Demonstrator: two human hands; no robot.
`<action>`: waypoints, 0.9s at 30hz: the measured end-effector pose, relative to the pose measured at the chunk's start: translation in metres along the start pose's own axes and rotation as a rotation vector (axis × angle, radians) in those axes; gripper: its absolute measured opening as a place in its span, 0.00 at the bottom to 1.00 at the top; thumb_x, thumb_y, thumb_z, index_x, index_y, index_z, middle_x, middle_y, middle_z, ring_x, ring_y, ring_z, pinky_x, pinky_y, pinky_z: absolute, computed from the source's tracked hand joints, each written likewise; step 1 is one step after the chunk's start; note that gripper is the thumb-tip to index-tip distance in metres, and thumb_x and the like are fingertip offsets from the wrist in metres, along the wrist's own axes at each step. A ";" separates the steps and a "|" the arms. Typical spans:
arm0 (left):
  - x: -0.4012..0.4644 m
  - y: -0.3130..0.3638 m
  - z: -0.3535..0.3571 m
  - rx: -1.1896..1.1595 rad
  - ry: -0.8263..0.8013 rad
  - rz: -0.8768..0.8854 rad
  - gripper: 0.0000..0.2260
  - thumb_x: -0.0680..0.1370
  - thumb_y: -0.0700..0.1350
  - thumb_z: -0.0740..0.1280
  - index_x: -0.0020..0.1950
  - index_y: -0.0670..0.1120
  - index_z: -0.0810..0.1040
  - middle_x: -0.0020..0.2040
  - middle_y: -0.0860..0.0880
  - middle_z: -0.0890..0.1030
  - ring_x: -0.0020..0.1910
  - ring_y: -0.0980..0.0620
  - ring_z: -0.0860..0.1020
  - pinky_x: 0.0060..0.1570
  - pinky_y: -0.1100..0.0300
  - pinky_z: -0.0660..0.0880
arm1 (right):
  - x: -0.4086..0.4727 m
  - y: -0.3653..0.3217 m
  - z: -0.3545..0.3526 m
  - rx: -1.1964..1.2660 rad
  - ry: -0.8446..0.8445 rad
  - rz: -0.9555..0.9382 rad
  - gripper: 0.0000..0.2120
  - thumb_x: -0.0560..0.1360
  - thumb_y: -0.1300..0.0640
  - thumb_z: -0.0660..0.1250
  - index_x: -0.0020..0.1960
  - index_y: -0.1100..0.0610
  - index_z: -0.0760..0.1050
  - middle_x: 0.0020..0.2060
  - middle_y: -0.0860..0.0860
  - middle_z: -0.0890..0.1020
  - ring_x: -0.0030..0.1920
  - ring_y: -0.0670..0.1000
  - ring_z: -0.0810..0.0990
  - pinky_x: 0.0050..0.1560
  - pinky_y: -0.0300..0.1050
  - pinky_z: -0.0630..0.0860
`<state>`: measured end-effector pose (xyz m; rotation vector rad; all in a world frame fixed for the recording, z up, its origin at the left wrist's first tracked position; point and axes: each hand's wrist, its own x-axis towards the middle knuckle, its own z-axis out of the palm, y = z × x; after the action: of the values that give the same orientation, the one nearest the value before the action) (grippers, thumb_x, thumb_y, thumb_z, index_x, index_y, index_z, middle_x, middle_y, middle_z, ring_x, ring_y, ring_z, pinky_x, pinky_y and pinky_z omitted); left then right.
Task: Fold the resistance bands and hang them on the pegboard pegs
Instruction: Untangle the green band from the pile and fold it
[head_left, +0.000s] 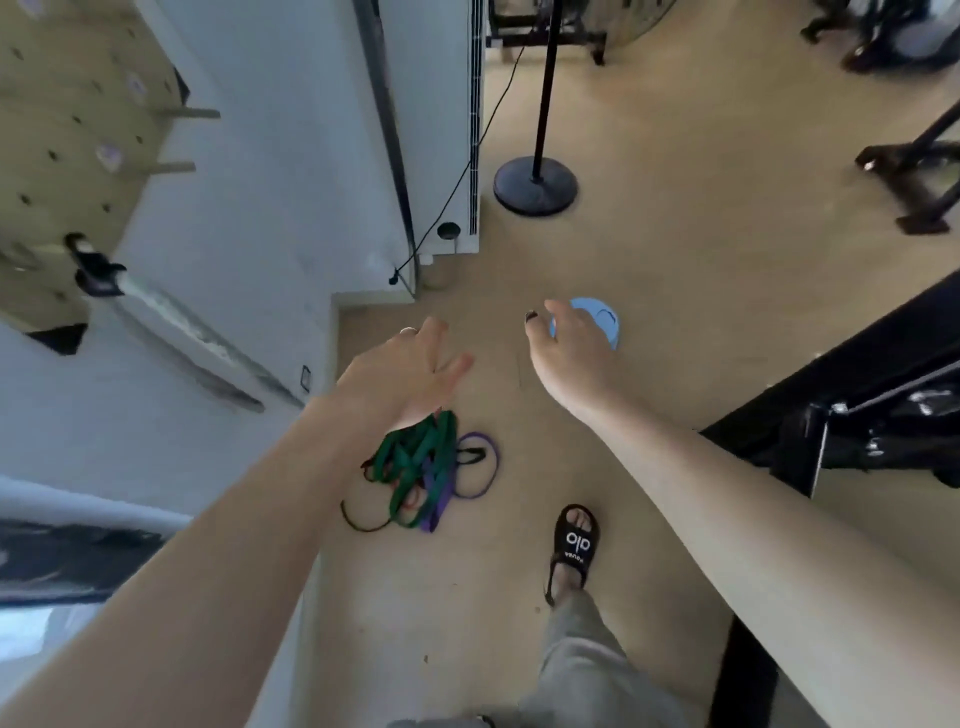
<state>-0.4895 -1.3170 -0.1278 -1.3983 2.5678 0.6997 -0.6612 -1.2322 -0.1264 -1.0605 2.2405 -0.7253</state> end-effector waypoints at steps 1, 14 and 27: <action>0.028 0.010 0.000 -0.011 0.002 -0.010 0.27 0.83 0.63 0.53 0.78 0.50 0.61 0.62 0.48 0.78 0.57 0.44 0.79 0.60 0.43 0.76 | 0.028 0.006 -0.007 0.018 0.005 -0.007 0.21 0.86 0.50 0.54 0.72 0.63 0.69 0.68 0.59 0.74 0.68 0.60 0.72 0.66 0.54 0.67; 0.252 0.056 -0.039 -0.141 -0.011 -0.302 0.26 0.84 0.60 0.55 0.79 0.48 0.61 0.67 0.44 0.76 0.65 0.43 0.75 0.63 0.47 0.73 | 0.294 0.022 -0.040 -0.129 -0.278 -0.164 0.14 0.84 0.51 0.55 0.59 0.59 0.73 0.57 0.56 0.77 0.58 0.60 0.74 0.57 0.52 0.71; 0.396 -0.025 -0.040 -0.455 0.033 -0.612 0.29 0.83 0.62 0.57 0.80 0.49 0.61 0.70 0.46 0.75 0.66 0.43 0.75 0.67 0.45 0.72 | 0.482 -0.042 0.013 -0.360 -0.488 -0.401 0.19 0.85 0.50 0.55 0.65 0.62 0.74 0.63 0.60 0.78 0.64 0.62 0.74 0.62 0.54 0.71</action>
<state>-0.6871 -1.6476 -0.2320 -2.1901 1.8730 1.1728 -0.8892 -1.6471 -0.2267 -1.6847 1.7841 -0.1714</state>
